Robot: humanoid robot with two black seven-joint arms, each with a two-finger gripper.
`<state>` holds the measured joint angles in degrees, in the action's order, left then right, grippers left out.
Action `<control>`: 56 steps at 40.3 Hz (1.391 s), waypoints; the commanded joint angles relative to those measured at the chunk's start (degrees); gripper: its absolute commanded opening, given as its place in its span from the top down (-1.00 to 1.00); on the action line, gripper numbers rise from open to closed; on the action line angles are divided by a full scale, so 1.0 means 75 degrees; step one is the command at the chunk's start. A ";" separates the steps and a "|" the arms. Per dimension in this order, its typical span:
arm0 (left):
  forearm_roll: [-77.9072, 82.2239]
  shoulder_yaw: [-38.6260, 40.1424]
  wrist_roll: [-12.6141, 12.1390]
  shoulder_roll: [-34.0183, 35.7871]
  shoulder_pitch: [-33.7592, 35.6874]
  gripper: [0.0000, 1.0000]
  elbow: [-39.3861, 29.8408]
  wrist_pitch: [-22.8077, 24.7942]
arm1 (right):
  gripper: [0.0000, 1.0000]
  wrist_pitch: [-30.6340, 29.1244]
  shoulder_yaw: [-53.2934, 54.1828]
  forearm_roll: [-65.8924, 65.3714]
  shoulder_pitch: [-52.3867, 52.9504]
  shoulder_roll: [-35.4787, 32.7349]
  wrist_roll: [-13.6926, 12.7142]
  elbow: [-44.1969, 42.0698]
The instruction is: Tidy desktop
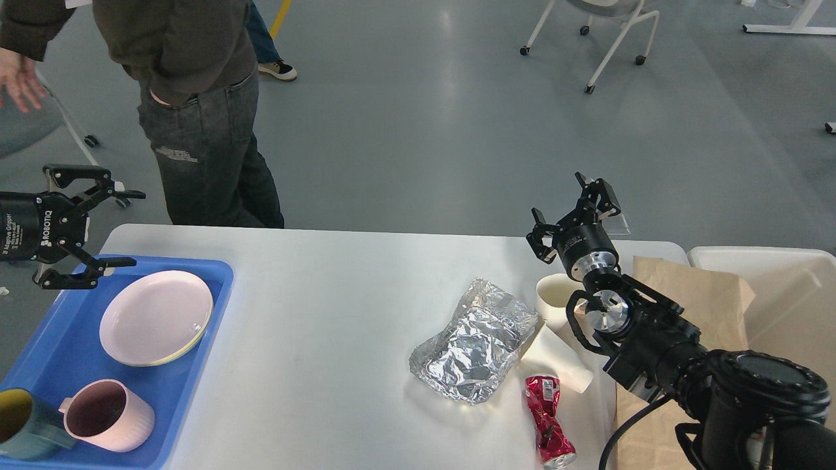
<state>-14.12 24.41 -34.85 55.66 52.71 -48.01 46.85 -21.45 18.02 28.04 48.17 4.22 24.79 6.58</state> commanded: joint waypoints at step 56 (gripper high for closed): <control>-0.0145 0.1749 0.3522 -0.4325 -0.0313 -0.92 0.4664 0.0187 | -1.00 0.0000 0.0000 0.0000 0.0000 -0.0001 0.0000 0.0001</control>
<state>-15.24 37.22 -9.41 30.08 49.49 -22.68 48.27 -21.45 18.02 28.03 48.17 4.22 24.79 6.59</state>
